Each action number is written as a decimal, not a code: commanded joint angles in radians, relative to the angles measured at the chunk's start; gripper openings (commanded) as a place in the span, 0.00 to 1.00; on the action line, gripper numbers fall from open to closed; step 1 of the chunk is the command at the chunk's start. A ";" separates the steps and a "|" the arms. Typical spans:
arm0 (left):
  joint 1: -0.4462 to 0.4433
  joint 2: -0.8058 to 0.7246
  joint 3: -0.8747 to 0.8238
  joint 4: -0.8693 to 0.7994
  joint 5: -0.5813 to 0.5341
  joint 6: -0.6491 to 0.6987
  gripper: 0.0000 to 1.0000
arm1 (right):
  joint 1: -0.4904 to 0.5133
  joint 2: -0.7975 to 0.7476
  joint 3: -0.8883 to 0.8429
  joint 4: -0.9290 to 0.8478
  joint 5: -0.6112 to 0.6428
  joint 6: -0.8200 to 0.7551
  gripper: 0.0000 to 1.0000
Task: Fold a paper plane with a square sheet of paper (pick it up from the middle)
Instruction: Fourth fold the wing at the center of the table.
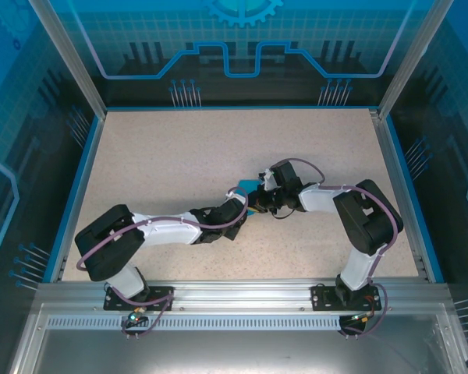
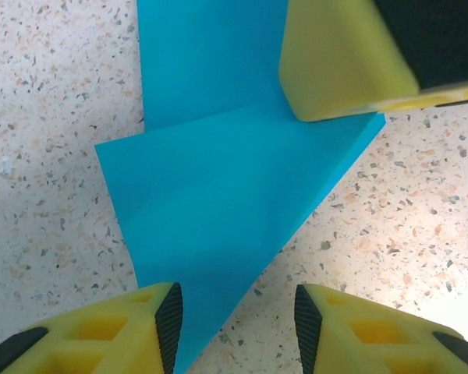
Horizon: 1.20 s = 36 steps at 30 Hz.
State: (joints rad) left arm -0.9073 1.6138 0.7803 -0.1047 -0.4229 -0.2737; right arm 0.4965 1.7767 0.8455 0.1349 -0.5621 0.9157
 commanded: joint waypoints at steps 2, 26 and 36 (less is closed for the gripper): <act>0.011 0.003 0.001 0.014 -0.013 0.064 0.47 | -0.016 -0.032 0.024 -0.013 -0.030 0.000 0.07; 0.035 0.013 -0.025 0.031 -0.018 0.104 0.36 | -0.016 -0.030 0.027 -0.012 -0.030 0.002 0.07; 0.034 0.019 -0.023 0.033 0.000 0.130 0.21 | -0.015 -0.030 0.024 -0.011 -0.021 0.005 0.07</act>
State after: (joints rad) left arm -0.8787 1.6234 0.7692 -0.0799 -0.4229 -0.1577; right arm 0.4965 1.7767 0.8532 0.1345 -0.5617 0.9161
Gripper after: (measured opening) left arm 0.213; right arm 0.075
